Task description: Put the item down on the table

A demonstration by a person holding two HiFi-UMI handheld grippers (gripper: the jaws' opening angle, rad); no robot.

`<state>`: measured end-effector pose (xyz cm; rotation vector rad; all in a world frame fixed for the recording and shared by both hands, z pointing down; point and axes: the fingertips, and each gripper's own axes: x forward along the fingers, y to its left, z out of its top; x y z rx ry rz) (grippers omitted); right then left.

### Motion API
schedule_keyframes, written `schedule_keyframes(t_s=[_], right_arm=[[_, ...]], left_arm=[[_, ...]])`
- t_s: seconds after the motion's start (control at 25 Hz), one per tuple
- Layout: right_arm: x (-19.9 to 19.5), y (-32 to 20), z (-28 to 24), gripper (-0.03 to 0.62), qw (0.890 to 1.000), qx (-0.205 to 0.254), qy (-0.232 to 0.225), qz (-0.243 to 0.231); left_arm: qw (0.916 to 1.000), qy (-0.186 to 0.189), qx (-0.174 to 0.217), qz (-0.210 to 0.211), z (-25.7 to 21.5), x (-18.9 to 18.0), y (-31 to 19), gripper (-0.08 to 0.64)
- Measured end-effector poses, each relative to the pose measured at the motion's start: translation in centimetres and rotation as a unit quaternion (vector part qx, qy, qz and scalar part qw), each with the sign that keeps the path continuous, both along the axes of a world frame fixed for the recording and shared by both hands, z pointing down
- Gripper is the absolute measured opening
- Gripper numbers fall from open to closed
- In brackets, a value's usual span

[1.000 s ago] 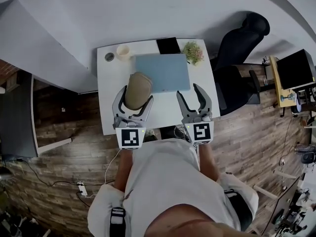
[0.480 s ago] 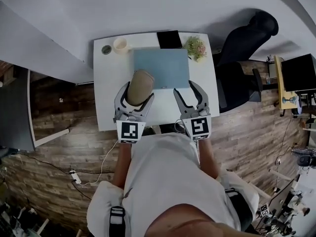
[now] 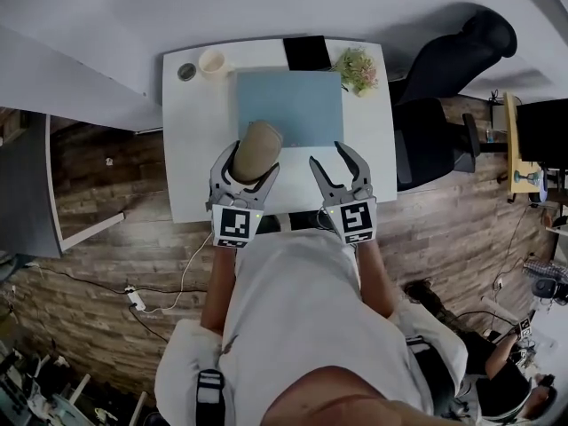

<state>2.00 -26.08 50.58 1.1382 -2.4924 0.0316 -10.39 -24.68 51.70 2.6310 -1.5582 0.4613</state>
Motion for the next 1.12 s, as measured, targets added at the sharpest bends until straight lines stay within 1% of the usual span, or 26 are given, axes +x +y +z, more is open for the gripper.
schedule_keyframes(t_s=[0.16, 0.32, 0.52, 1.12], right_arm=[[0.4, 0.3, 1.6, 0.239, 1.000, -0.016, 0.003, -0.006], [0.8, 0.6, 3.6, 0.239, 0.999, -0.036, 0.010, -0.011], [1.0, 1.2, 5.8, 0.239, 0.998, -0.060, 0.014, -0.016], [1.1, 2.1, 12.2, 0.235, 0.990, -0.130, 0.042, -0.036]], left_arm=[[0.9998, -0.010, -0.019, 0.007, 1.7, 0.7, 0.3, 0.387], [0.9983, -0.012, -0.056, 0.012, 5.0, 1.4, 1.2, 0.388], [0.9958, -0.025, -0.083, 0.031, 7.5, 2.5, 1.8, 0.387], [0.9823, -0.057, -0.162, 0.074, 14.8, 4.3, 3.1, 0.388]])
